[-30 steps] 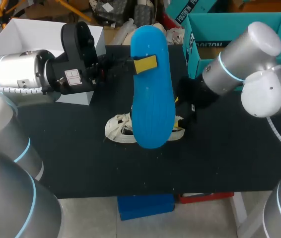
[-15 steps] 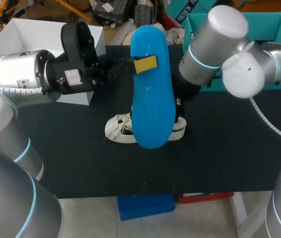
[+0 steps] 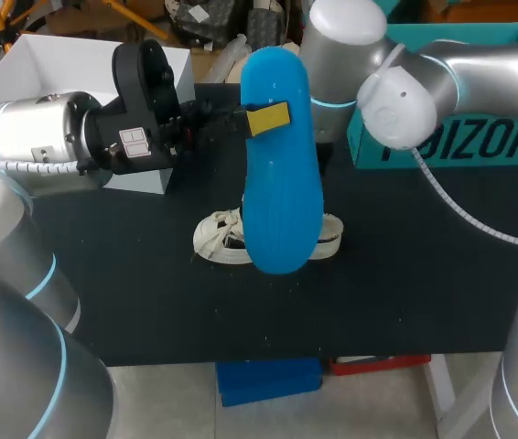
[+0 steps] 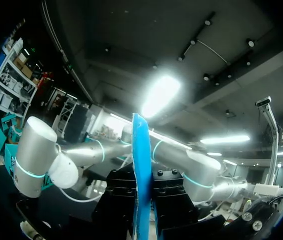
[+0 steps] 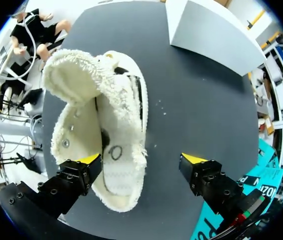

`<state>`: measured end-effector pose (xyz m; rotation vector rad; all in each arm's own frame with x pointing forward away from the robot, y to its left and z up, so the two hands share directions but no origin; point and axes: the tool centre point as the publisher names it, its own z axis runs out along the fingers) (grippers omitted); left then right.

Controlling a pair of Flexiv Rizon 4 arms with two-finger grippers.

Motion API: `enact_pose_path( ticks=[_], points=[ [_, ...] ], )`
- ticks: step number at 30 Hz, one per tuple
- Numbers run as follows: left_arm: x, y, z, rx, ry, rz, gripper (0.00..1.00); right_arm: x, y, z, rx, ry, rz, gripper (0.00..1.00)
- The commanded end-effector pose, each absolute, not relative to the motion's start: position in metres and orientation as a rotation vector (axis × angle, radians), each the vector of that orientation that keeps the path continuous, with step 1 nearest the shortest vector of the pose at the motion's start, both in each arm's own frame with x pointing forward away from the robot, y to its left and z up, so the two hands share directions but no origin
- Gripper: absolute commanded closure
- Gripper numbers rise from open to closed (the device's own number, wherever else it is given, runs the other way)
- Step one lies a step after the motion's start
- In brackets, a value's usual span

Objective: Take the shoe out of the shoebox, open the shoe tongue, remove and reinsert the insole, then place the shoe into the shoebox

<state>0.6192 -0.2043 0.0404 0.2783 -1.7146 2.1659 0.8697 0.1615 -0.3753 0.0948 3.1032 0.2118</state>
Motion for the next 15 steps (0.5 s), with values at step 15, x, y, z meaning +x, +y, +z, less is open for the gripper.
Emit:
enact_pose_path(
  ticks=[15],
  points=[
    [0.616, -0.207, 0.042, 0.291, -1.717, 2.169, 1.00, 0.874, 0.181, -0.403, 0.098, 3.160, 0.073, 0.00]
  ],
)
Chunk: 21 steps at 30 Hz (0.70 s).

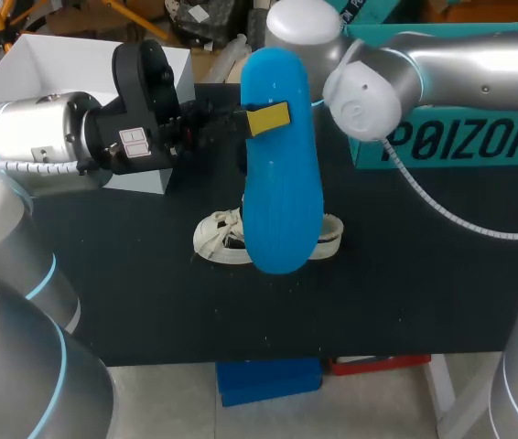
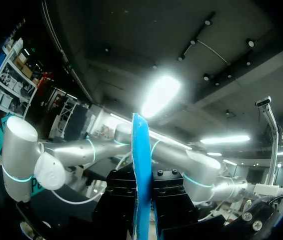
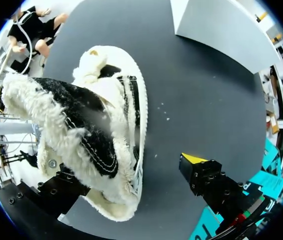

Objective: Take the shoe out of the shoebox, open the shoe tongue, remove and reinsert the insole, then place the shoe into the shoebox

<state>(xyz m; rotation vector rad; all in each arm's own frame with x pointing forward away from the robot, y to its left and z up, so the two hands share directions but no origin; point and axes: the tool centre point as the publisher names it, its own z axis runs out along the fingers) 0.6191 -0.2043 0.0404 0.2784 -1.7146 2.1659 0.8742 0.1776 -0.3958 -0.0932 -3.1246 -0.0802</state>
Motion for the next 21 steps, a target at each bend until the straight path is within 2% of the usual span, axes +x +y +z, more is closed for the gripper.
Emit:
enact_pose_path(
  ticks=[1, 6, 7, 9, 10, 21],
  points=[
    [0.616, -0.207, 0.042, 0.291, -1.717, 2.169, 1.00, 0.874, 0.181, -0.404, -0.099, -3.115, -0.074, 0.00],
    [0.616, -0.207, 0.042, 0.291, -1.717, 2.169, 1.00, 0.868, 0.182, -0.413, -0.111, -3.095, -0.089, 0.02],
    [0.616, -0.207, 0.042, 0.291, -1.717, 2.169, 1.00, 0.868, 0.182, -0.414, -0.113, -3.091, -0.096, 0.39],
    [0.616, -0.207, 0.042, 0.291, -1.717, 2.169, 1.00, 0.867, 0.183, -0.415, -0.119, -3.085, -0.100, 0.76],
    [0.616, -0.207, 0.042, 0.291, -1.717, 2.169, 1.00, 0.867, 0.183, -0.415, -0.119, -3.085, -0.100, 1.00],
    [0.616, -0.207, 0.042, 0.291, -1.717, 2.169, 1.00, 0.867, 0.183, -0.415, -0.119, -3.085, -0.100, 1.00]
  ],
)
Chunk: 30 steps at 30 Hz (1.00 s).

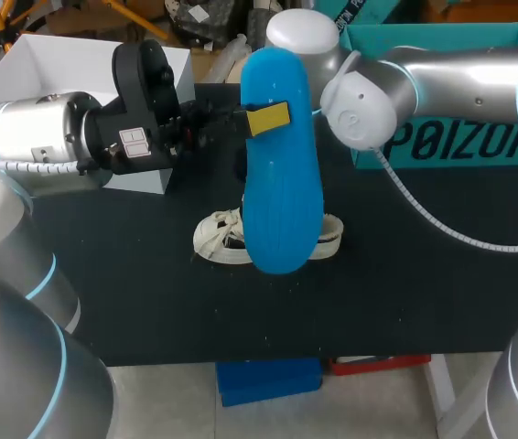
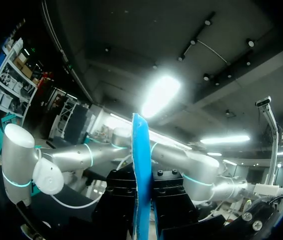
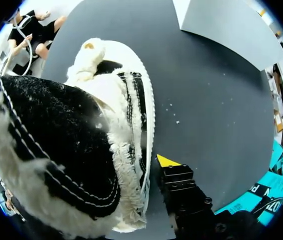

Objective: Take the shoe out of the shoebox, open the shoe tongue, remove and reinsert the insole, then place the shoe into the shoebox

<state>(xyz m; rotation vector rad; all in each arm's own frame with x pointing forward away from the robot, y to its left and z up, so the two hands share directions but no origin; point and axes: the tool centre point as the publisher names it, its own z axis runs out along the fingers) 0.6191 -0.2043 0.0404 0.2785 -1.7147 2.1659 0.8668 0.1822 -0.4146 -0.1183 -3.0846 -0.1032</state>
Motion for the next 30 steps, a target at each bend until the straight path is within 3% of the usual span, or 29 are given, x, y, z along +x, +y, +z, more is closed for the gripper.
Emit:
enact_pose_path(
  ticks=[1, 15, 23, 30],
  points=[
    [0.616, -0.207, 0.042, 0.291, -1.717, 2.169, 1.00, 0.867, 0.183, -0.415, -0.119, -3.085, -0.100, 1.00],
    [0.616, -0.207, 0.042, 0.291, -1.717, 2.169, 1.00, 0.861, 0.180, -0.415, -0.104, -3.093, -0.050, 1.00],
    [0.616, -0.207, 0.042, 0.291, -1.717, 2.169, 1.00, 0.846, 0.160, -0.347, -0.416, -3.133, 0.119, 1.00],
    [0.616, -0.207, 0.042, 0.291, -1.717, 2.169, 1.00, 0.855, 0.146, -0.308, -0.973, -3.025, 0.276, 1.00]
  ],
)
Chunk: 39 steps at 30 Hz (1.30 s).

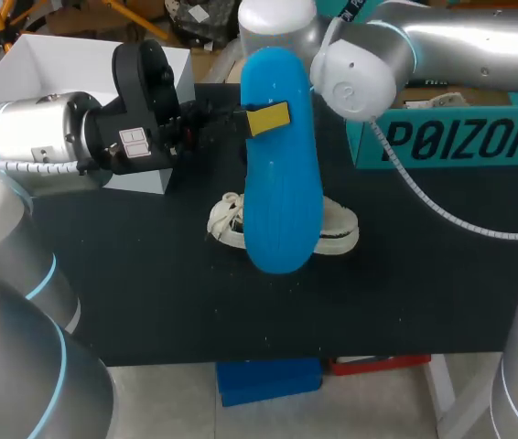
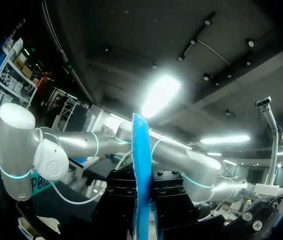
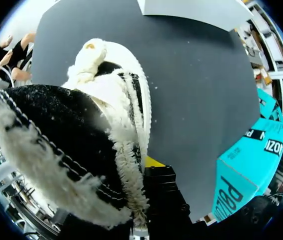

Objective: Take the shoe out of the shoebox, open the shoe tongue, remove and reinsert the insole, then place the shoe into the shoebox

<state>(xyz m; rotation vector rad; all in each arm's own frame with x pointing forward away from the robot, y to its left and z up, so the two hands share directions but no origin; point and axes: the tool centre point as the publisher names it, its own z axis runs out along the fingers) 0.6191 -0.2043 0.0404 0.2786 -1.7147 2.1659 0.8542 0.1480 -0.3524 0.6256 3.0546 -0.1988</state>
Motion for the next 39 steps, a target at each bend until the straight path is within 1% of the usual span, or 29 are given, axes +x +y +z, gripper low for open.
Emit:
enact_pose_path(
  ticks=[1, 8, 16, 25, 39],
  points=[
    [0.616, -0.207, 0.042, 0.291, -1.717, 2.169, 1.00, 0.857, 0.145, -0.303, 1.025, 2.900, -0.274, 1.00],
    [0.616, -0.207, 0.042, 0.291, -1.717, 2.169, 1.00, 0.861, 0.139, -0.274, 1.567, 2.592, -0.181, 1.00],
    [0.616, -0.207, 0.042, 0.291, -1.717, 2.169, 1.00, 0.863, 0.132, -0.265, 1.940, 2.280, -0.106, 1.00],
    [0.616, -0.207, 0.042, 0.291, -1.717, 2.169, 1.00, 0.870, 0.124, -0.275, 2.043, 2.136, -0.116, 1.00],
    [0.616, -0.207, 0.042, 0.291, -1.717, 2.169, 1.00, 0.873, 0.133, -0.326, 1.996, 2.165, -0.118, 1.00]
  ],
)
